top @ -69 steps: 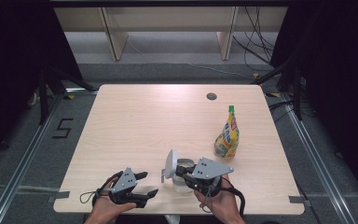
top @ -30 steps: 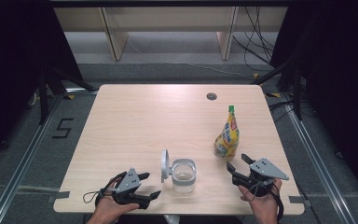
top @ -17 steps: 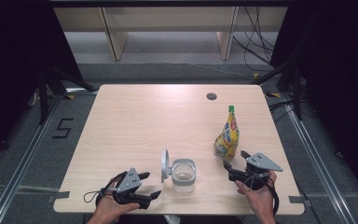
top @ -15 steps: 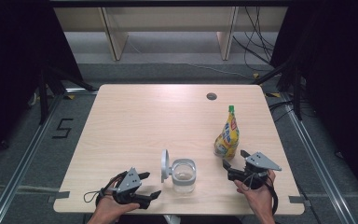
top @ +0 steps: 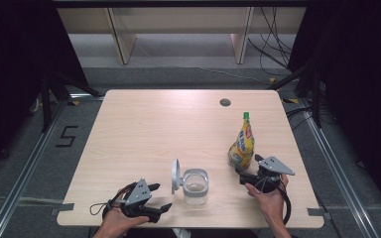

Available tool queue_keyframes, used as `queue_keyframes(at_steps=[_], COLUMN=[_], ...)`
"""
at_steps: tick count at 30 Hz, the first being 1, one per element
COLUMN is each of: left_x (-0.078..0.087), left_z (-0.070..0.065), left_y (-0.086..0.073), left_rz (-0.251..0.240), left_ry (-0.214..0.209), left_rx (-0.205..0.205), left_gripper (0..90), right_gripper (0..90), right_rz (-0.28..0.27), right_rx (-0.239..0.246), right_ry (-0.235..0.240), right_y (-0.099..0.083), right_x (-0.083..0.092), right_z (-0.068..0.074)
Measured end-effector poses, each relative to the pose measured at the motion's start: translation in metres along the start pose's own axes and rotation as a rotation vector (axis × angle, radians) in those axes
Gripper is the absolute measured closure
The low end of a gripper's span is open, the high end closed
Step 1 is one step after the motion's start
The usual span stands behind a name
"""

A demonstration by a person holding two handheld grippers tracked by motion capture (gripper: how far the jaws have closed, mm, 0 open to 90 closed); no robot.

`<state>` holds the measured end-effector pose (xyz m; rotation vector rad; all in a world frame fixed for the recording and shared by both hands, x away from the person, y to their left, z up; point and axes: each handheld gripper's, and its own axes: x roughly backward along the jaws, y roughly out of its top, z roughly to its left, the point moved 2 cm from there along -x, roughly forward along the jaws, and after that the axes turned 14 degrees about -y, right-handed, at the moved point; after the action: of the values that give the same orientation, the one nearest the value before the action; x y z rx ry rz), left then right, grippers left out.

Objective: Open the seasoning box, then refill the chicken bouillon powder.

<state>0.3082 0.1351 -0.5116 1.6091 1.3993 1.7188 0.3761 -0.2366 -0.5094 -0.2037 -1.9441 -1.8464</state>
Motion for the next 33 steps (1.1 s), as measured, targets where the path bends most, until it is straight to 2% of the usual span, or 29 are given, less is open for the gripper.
queue_keyframes(at_steps=[1, 2, 3, 4, 5, 6, 7, 8, 9, 10, 12, 13, 14, 15, 16, 17, 19, 20, 21, 22, 24, 25, 26, 27, 28, 29, 31, 33], left_x=[0.001, 0.001, 0.001, 0.001, 0.001, 0.001, 0.001, 0.001, 0.001, 0.001, 0.001, 0.001, 0.001, 0.001, 0.000, -0.001, -0.001, -0.001, -0.001, -0.002, -0.001, -0.001, 0.000, 0.000, 0.001, 0.001, 0.000, -0.001], left_z=[0.001, 0.001, 0.000, 0.000, 0.000, 0.001, 0.001, 0.001, 0.001, 0.002, 0.001, 0.001, 0.000, 0.001, 0.000, 0.000, 0.000, 0.000, -0.002, -0.003, -0.003, -0.003, -0.003, -0.003, -0.003, -0.003, -0.003, -0.003], left_y=[0.000, -0.001, -0.001, -0.001, -0.001, 0.000, 0.000, -0.001, -0.001, 0.000, 0.000, 0.000, 0.000, 0.000, 0.000, -0.001, -0.001, -0.001, -0.002, -0.002, -0.002, -0.002, -0.002, -0.002, -0.002, -0.002, -0.002, -0.002], left_rz=[0.015, 0.015, 0.011, 0.013, 0.013, 0.015, 0.022, 0.020, 0.018, 0.028, 0.020, 0.016, 0.013, 0.021, 0.020, 0.009, 0.012, 0.010, 0.011, 0.007, 0.010, 0.016, 0.015, 0.017, 0.025, 0.025, 0.024, 0.030], left_ry=[-0.002, -0.002, 0.000, 0.000, 0.001, 0.003, 0.005, 0.008, 0.007, 0.009, 0.007, 0.008, 0.006, 0.000, -0.003, -0.002, 0.000, -0.002, -0.010, -0.007, -0.007, -0.004, -0.004, 0.006, -0.002, 0.008, -0.002, -0.006], left_rx=[0.001, 0.002, 0.000, 0.000, -0.001, -0.008, -0.020, -0.015, -0.004, -0.026, -0.019, -0.010, -0.006, -0.032, -0.020, -0.003, -0.039, -0.035, -0.001, 0.002, 0.002, -0.004, -0.006, -0.009, -0.014, -0.016, -0.015, -0.015], left_gripper=[23.9, 23.9, 23.9, 23.9, 23.9, 24.0, 23.9, 24.0, 23.6, 23.3, 23.4, 23.4, 23.4, 23.4, 23.5, 23.5, 23.5, 23.5, 23.5, 23.5, 23.5, 23.5, 23.5, 23.5, 23.5, 23.5, 23.4, 23.5], right_gripper=[15.7, 15.7, 15.7, 15.7, 15.7, 15.7, 15.7, 15.7, 15.7, 15.7, 15.7, 15.7, 15.7, 15.4, 15.6, 15.6, 15.6, 15.6, 15.6, 15.6, 15.8, 15.8, 15.8, 15.8, 15.8, 15.9, 16.0, 16.4], right_rz=[-0.035, -0.016, -0.010, -0.030, -0.023, -0.039, -0.019, -0.046, -0.040, -0.051, -0.034, -0.053, -0.031, -0.035, -0.049, -0.057, -0.061, -0.071, -0.066, -0.066, -0.084, -0.090, -0.071, -0.090, -0.082, -0.095, -0.109, -0.129], right_rx=[0.027, 0.013, -0.024, 0.000, -0.019, -0.003, -0.028, 0.004, -0.016, -0.011, -0.030, -0.014, -0.029, -0.018, -0.026, -0.015, -0.012, -0.021, -0.018, -0.032, -0.014, 0.016, -0.020, -0.005, -0.017, -0.017, -0.006, -0.019], right_ry=[0.006, -0.011, -0.013, -0.014, -0.022, -0.020, -0.035, -0.037, -0.054, -0.049, -0.059, -0.077, -0.082, -0.075, -0.095, -0.091, -0.101, -0.098, -0.109, -0.097, -0.096, -0.118, -0.120, -0.129, -0.117, -0.128, -0.141, -0.124], right_y=[0.001, 0.000, 0.000, 0.000, 0.000, 0.001, 0.001, 0.001, 0.001, 0.001, 0.002, 0.002, 0.002, 0.003, 0.003, 0.005, 0.006, 0.006, 0.007, 0.007, 0.007, 0.007, 0.007, 0.007, 0.007, 0.007, 0.007, 0.008], right_x=[-0.005, -0.005, -0.006, -0.008, -0.009, -0.012, -0.011, -0.016, -0.016, -0.018, -0.020, -0.023, -0.022, -0.024, -0.026, -0.027, -0.028, -0.028, -0.029, -0.030, -0.035, -0.036, -0.035, -0.037, -0.038, -0.039, -0.040, -0.042], right_z=[-0.001, -0.001, 0.001, -0.001, 0.001, -0.001, 0.001, -0.001, 0.001, 0.001, 0.003, 0.002, 0.003, 0.003, 0.004, 0.004, 0.007, 0.008, 0.008, 0.009, 0.008, 0.006, 0.008, 0.007, 0.007, 0.007, 0.007, 0.008])
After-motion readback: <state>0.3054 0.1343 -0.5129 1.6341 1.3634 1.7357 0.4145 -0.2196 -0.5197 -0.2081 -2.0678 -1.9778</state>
